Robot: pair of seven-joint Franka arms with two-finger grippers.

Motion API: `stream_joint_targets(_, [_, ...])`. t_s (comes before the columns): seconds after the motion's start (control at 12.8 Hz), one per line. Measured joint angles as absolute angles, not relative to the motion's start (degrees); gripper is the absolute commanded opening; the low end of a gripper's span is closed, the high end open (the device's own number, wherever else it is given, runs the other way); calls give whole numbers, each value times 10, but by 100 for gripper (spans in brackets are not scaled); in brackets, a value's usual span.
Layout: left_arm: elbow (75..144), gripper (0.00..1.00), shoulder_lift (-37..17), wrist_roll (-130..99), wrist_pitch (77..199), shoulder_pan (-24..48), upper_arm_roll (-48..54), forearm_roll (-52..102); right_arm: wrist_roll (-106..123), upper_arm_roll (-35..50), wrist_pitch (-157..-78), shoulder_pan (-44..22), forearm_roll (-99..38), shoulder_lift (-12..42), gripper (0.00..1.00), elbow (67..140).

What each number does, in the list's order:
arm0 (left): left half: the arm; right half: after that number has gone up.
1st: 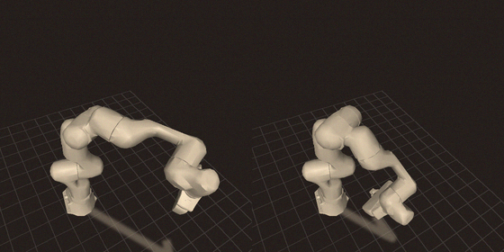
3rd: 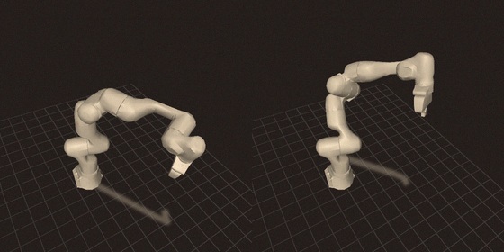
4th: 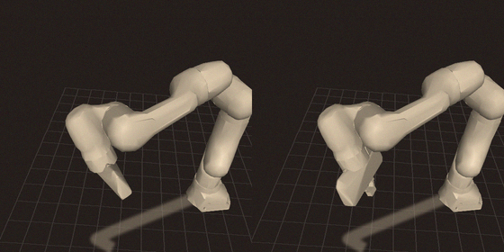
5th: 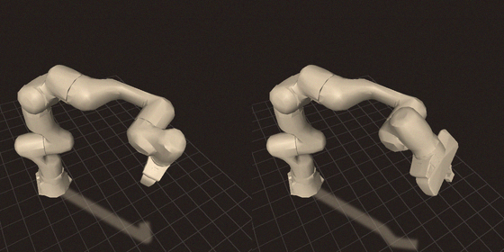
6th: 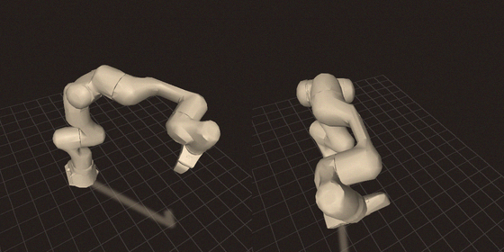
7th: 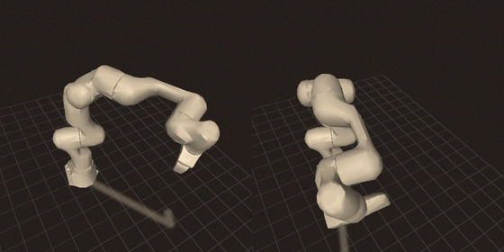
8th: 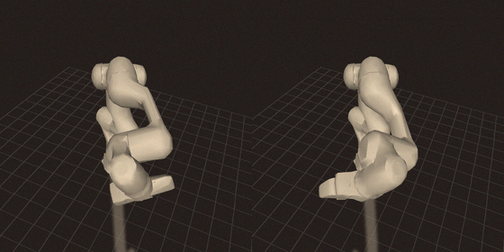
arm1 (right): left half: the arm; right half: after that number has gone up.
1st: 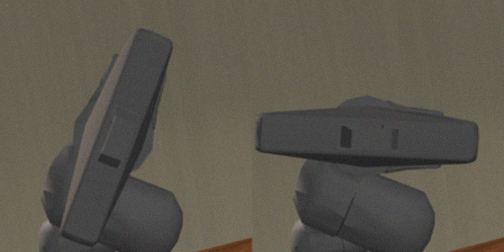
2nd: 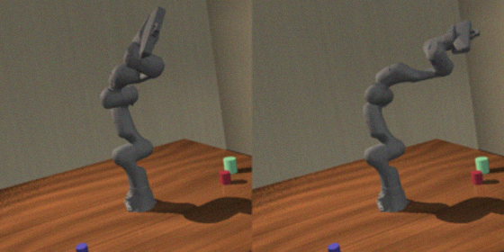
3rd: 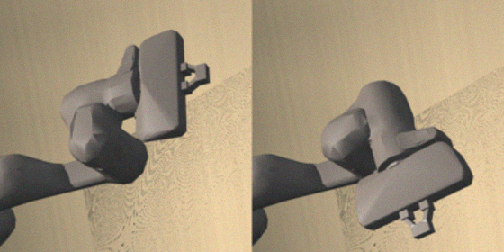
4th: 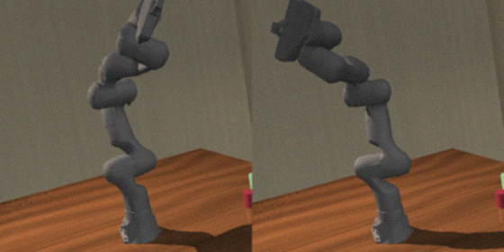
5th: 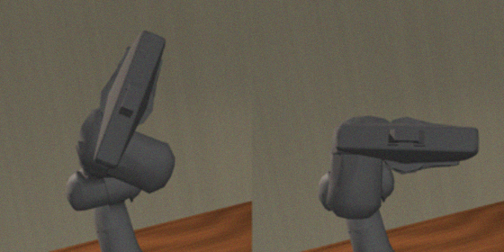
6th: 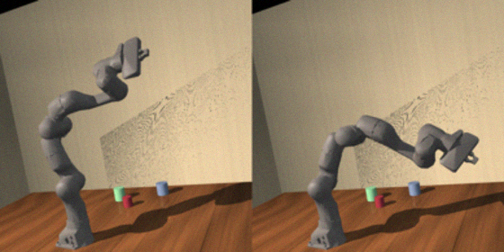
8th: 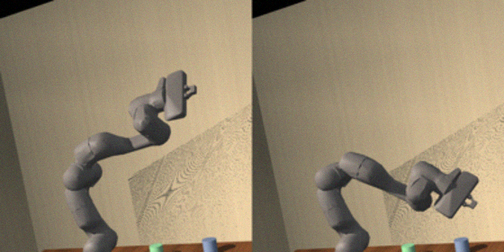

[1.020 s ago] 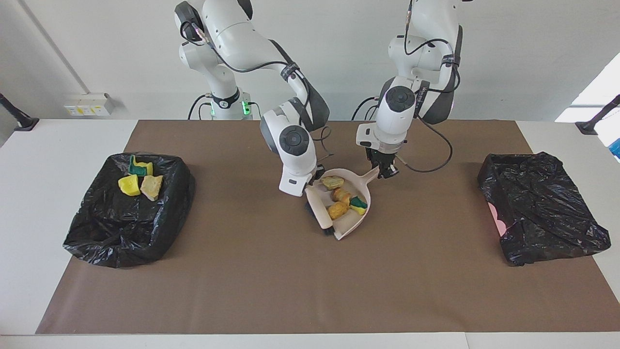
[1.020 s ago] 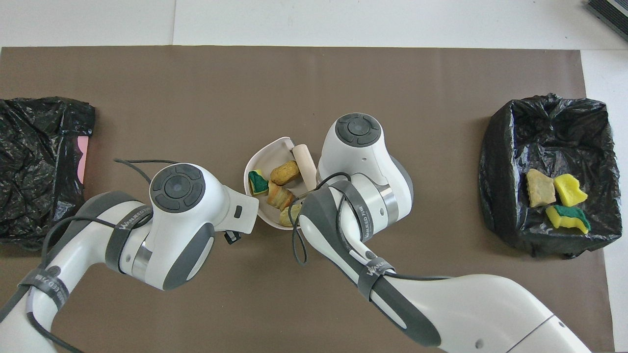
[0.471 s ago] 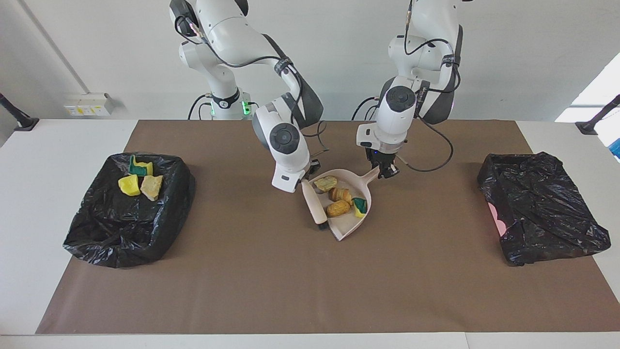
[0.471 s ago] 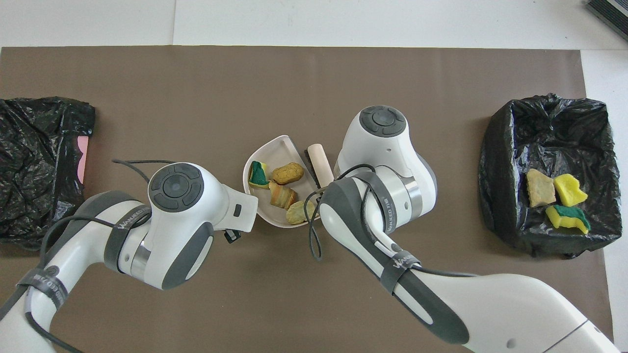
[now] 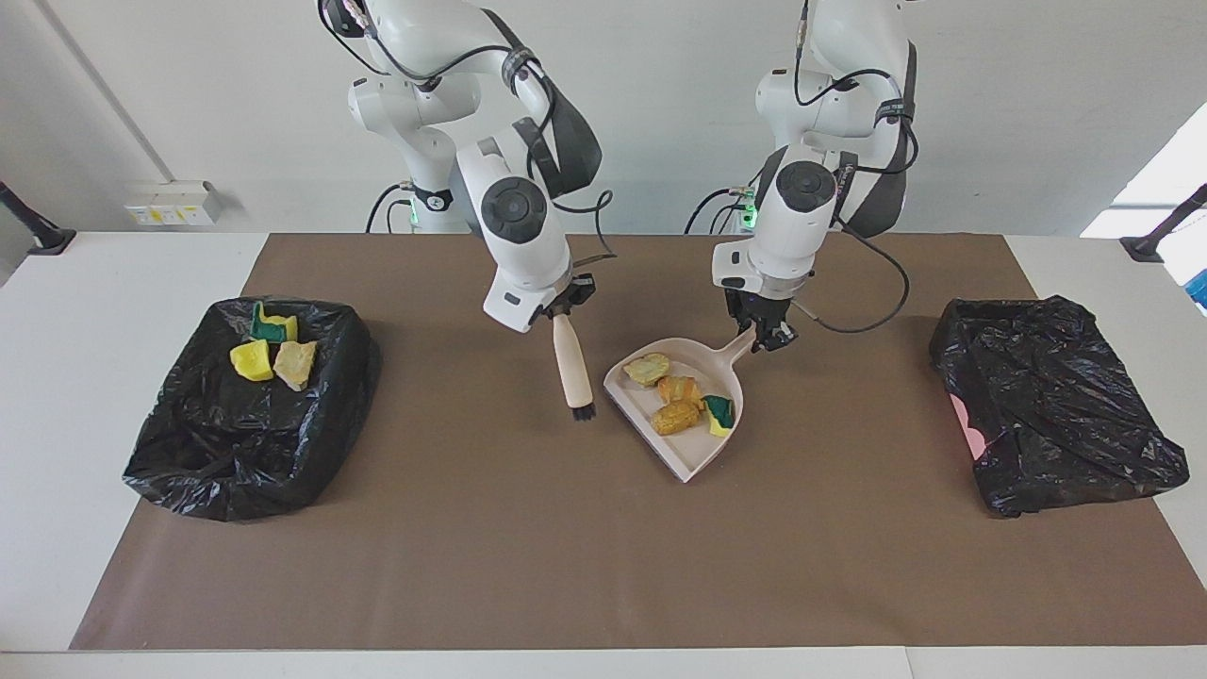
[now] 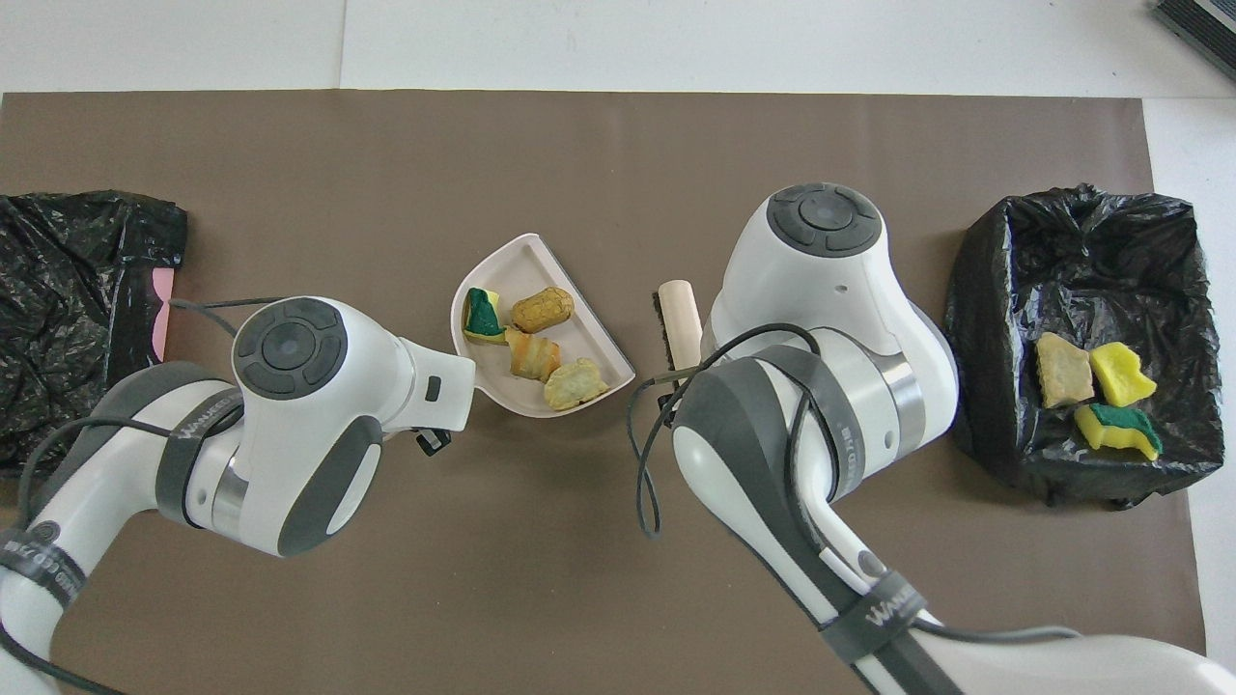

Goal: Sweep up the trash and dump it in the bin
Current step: 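Carry the loaded dustpan with the left gripper to the nearby bin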

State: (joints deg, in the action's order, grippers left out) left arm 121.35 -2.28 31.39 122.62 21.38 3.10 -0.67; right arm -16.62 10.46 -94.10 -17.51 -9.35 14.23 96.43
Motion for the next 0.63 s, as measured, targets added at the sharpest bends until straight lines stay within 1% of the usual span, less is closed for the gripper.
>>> stream_joint_targets(0.16, [1210, 0, -1, 316, 1220, 187, 30, -7, -247, 106, -926, -213, -93, 124, 0, 970])
stream_joint_targets(0.31, [1202, 0, 21, 321, 1178, 158, 29, -7, -314, 108, -931, -254, -92, 111, 0, 988])
stream_joint_targets(0.47, [1170, 0, 34, 334, 1104, 123, 28, -7, -360, 109, -971, -292, -93, 90, 0, 1032])
stream_joint_targets(0.63, [1123, 0, 38, 367, 1054, 78, 28, -7, -410, 110, -1024, -339, -93, 83, 0, 1072])
